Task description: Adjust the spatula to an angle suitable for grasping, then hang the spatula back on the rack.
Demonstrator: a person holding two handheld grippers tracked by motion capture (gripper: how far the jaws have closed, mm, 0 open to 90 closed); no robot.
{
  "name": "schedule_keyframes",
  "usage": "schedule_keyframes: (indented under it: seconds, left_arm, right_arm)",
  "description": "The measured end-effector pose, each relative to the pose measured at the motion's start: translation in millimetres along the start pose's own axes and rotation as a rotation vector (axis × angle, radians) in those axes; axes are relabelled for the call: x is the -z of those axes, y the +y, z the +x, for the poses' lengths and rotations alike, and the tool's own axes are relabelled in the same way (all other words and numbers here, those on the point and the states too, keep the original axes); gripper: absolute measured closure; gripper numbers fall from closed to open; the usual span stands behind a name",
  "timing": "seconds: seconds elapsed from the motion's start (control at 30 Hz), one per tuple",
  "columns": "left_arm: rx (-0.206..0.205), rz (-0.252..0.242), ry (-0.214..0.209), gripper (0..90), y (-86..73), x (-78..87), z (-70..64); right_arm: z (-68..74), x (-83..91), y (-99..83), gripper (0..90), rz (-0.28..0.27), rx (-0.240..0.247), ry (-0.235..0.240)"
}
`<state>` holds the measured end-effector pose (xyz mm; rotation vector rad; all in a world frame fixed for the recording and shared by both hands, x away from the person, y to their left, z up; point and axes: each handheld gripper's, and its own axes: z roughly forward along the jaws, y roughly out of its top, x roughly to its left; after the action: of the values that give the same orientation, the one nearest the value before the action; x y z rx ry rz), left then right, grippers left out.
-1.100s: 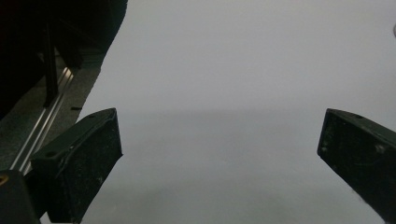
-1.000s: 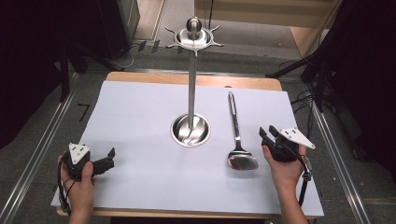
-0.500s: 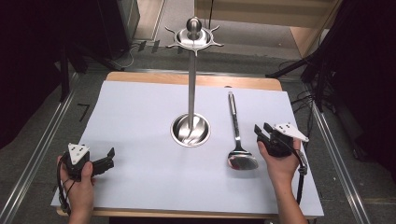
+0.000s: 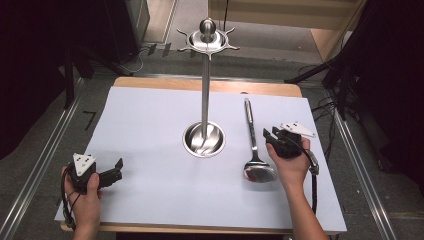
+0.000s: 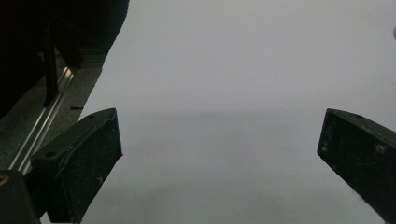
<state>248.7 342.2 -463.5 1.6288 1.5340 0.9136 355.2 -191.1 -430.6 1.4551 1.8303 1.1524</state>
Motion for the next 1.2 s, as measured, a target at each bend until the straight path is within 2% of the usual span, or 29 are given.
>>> schedule_keyframes:
  seconds: [0.1, 0.13, 0.4, 0.77, 0.8, 0.9, 0.93, 1.0, 1.1, 1.17, 1.2]
  left_arm:
    - [0.003, -0.001, 0.001, 0.4, -0.1, 0.1, 0.1]
    - [0.005, 0.0, 0.001, 0.4, 0.0, 0.4, 0.3]
    - [0.005, 0.001, 0.0, 0.4, 0.0, 0.5, 0.7]
    - [0.007, 0.0, -0.001, 0.4, 0.0, 0.3, 0.6]
    - [0.006, 0.001, -0.002, 0.4, 0.0, 0.5, 0.8]
    - [0.006, 0.0, -0.002, 0.4, -0.1, 0.4, 0.7]
    - [0.008, 0.001, -0.003, 0.4, 0.0, 0.3, 0.7]
    - [0.009, 0.001, -0.002, 0.4, 0.1, 0.1, 0.7]
    - [0.001, 0.01, 0.0, 0.4, 0.5, -0.8, 0.2]
    - [0.001, 0.011, 0.002, 0.4, 0.5, -1.0, 0.0]
    - [-0.001, 0.011, 0.003, 0.4, 0.6, -1.1, 0.0]
  right_arm:
    - [-0.2, -5.6, 3.6, 59.7, 0.012, -0.025, -0.003]
    - [-0.2, -9.8, 5.8, 55.7, 0.037, -0.031, -0.018]
    - [4.8, -19.9, 10.2, 52.9, 0.08, -0.019, -0.042]
    - [10.4, -35.3, 15.2, 46.3, 0.239, -0.036, -0.019]
    - [12.0, -38.1, 15.8, 45.6, 0.27, -0.042, -0.021]
    - [12.3, -40.3, 15.8, 43.3, 0.293, -0.06, -0.016]
    - [13.3, -43.3, 15.3, 39.6, 0.328, -0.073, -0.006]
    - [13.3, -44.3, 15.1, 38.2, 0.336, -0.072, -0.006]
    - [16.8, -48.8, 16.1, 34.3, 0.378, -0.073, -0.026]
    - [17.1, -49.1, 16.5, 34.2, 0.385, -0.079, -0.019]
    - [18.1, -50.9, 17.8, 31.1, 0.41, -0.097, -0.007]
